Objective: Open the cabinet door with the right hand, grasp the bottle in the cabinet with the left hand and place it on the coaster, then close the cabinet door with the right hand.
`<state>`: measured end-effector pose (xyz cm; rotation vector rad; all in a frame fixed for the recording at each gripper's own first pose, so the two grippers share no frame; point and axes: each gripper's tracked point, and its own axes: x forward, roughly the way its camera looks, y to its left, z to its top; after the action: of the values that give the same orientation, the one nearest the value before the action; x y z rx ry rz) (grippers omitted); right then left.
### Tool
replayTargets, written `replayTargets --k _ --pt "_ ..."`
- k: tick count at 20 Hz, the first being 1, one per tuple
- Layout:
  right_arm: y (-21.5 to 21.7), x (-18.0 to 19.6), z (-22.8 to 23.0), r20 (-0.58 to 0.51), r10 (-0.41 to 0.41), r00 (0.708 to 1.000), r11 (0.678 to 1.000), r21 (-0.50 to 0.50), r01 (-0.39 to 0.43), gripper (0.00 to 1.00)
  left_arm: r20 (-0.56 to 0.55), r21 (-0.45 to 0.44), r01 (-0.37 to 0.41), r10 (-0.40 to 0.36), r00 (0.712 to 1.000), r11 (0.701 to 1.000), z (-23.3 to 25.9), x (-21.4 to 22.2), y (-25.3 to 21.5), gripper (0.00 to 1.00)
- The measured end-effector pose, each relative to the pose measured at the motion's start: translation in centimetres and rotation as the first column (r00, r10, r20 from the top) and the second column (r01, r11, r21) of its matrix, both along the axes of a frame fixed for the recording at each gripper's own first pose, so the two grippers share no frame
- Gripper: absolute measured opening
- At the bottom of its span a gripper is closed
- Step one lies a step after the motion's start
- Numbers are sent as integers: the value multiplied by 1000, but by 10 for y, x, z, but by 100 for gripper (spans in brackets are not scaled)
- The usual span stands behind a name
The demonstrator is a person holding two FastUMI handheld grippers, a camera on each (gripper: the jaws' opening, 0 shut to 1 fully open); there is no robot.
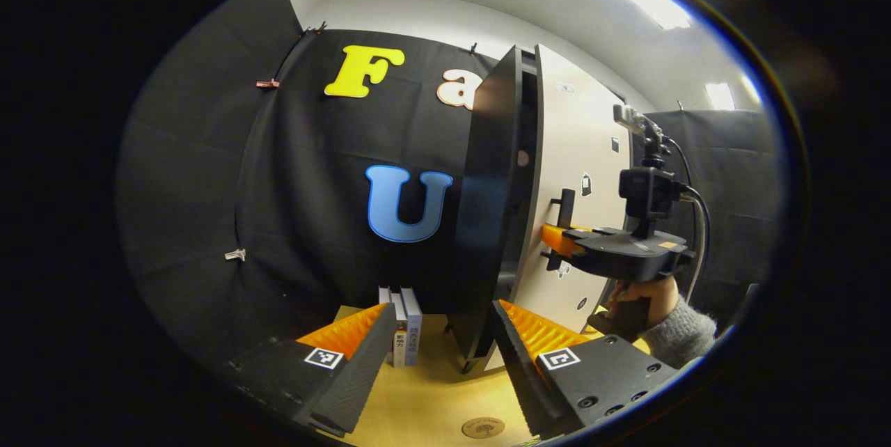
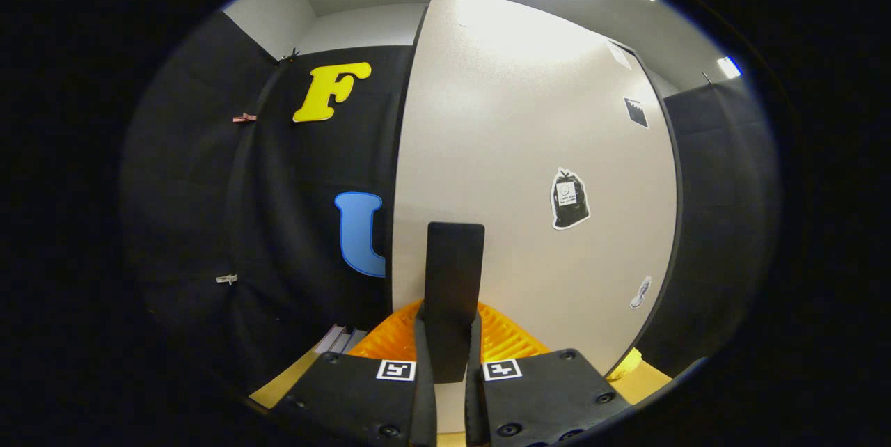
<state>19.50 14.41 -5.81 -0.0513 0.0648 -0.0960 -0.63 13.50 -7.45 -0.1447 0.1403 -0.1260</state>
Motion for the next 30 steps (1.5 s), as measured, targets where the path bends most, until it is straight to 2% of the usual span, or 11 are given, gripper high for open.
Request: replayTargets --k 4,18,21,26,30 --pt "-3 -30 12 -18 14 1000 1000 23 -14 20 -1 -5 77 -77 997 997 3 -8 -30 87" --pt "-84 -139 25 -47 -2 999 999 46 4 19 8 22 290 -290 957 957 11 -31 -125 87" --pt "-108 -158 27 -51 -5 999 998 68 8 19 12 35 314 -315 949 949 13 -27 -149 86" --pt "-141 -180 31 -64 37 997 997 73 -32 19 1 -6 339 -339 941 941 11 -11 -205 87" --pt "-177 -194 30 -74 32 997 997 68 -27 18 -6 -12 354 -354 935 935 11 9 -249 86"
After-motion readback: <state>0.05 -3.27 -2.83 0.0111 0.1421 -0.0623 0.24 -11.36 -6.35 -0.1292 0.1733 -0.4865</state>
